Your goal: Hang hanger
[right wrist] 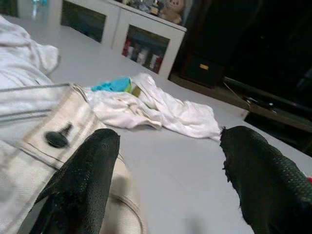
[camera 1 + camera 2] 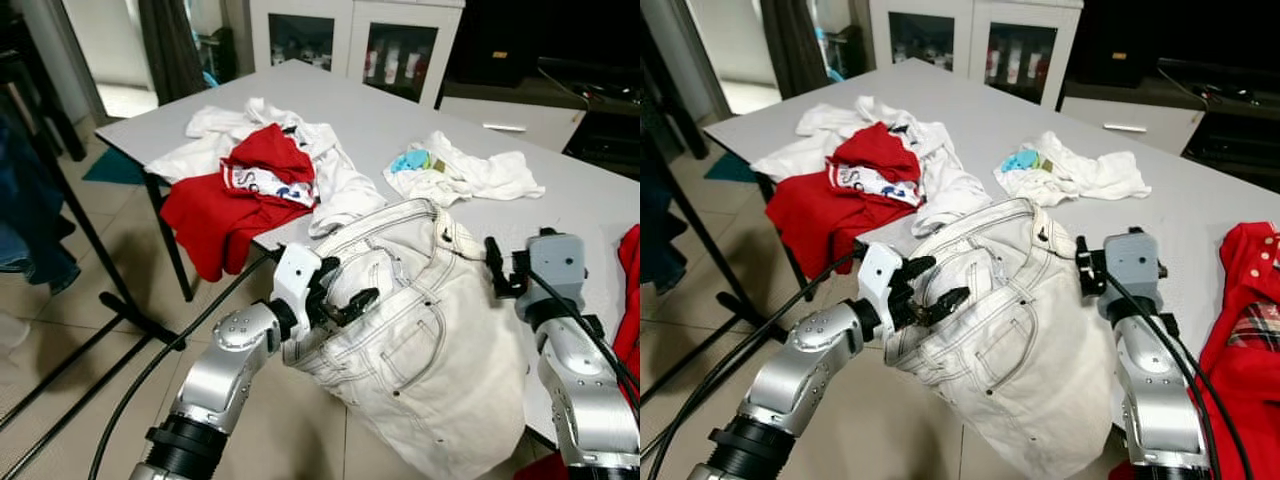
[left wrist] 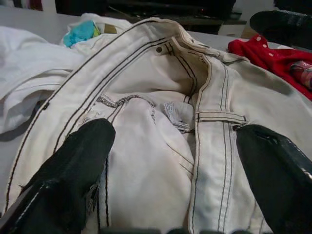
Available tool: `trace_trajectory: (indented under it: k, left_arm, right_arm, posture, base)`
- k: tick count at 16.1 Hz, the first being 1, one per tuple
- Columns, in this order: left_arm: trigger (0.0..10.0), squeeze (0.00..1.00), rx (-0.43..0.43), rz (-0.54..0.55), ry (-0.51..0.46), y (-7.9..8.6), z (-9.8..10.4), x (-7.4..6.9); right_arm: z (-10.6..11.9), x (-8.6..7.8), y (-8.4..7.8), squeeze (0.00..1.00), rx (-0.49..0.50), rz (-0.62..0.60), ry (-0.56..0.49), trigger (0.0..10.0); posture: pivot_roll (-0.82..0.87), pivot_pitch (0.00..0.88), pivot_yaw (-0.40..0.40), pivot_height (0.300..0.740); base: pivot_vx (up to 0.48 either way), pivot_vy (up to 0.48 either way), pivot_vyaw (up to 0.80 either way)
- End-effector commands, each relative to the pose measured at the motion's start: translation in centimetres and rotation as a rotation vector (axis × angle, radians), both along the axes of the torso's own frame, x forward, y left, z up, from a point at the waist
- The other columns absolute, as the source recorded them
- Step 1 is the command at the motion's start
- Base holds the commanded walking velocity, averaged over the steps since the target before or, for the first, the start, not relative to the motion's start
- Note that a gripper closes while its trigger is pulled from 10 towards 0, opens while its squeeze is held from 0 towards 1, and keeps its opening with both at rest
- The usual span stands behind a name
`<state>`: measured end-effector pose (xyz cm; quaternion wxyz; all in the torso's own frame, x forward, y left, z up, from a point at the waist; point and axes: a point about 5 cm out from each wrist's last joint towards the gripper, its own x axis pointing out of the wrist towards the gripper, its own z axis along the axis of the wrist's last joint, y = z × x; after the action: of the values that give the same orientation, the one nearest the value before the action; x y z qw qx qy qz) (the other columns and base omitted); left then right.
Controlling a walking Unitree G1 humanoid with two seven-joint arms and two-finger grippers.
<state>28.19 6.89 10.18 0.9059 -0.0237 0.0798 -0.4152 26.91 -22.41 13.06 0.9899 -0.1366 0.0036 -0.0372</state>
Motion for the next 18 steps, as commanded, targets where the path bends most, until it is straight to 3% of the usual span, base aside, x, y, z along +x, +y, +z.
trace_trajectory:
  k: [1,3,6,10,11,14,18]
  left_arm:
    - [10.0,0.0,0.009,0.008,-0.007,0.1,0.1,0.2]
    - [10.0,0.0,0.01,0.008,-0.007,0.1,0.2,0.2]
    - [10.0,0.0,0.011,0.008,-0.007,0.1,0.2,0.3]
    - [10.0,0.0,0.009,0.007,-0.01,0.1,0.2,0.4]
    - [10.0,0.0,0.009,0.008,-0.011,0.1,0.3,0.4]
    - [10.0,0.0,0.011,0.016,-0.011,0.3,0.3,0.3]
    - [10.0,0.0,0.012,0.019,-0.011,0.4,0.3,0.3]
  right_arm:
    - [0.4,0.2,0.6,0.0,0.024,0.03,-0.013,10.0]
    - [0.4,0.4,1.2,0.0,0.04,0.07,-0.008,10.0]
    - [-0.1,0.7,3.3,0.0,0.085,0.224,0.063,10.0]
    - [-0.4,1.3,5.2,0.0,0.124,0.302,0.113,10.0]
    - [-0.6,1.6,5.2,0.0,0.088,0.276,0.127,10.0]
    - [-1.0,2.4,3.1,0.0,0.0,0.103,0.189,10.0]
    - [-0.3,2.3,2.8,0.0,-0.067,0.068,0.207,10.0]
  posture:
    - [-0.03,0.0,-0.033,0.74]
    - [-0.03,0.0,-0.032,0.74]
    - [-0.03,0.0,-0.031,0.74]
    - [-0.03,0.0,-0.034,0.74]
    - [-0.03,0.0,-0.034,0.74]
    - [-0.02,0.0,-0.038,0.74]
    - [-0.01,0.0,-0.039,0.74]
  base:
    - [0.0,0.0,0.0]
    - [0.0,0.0,0.0]
    - [0.0,0.0,0.0]
    - [0.0,0.0,0.0]
    - [0.0,0.0,0.0]
    - [0.0,0.0,0.0]
    - [0.0,0.0,0.0]
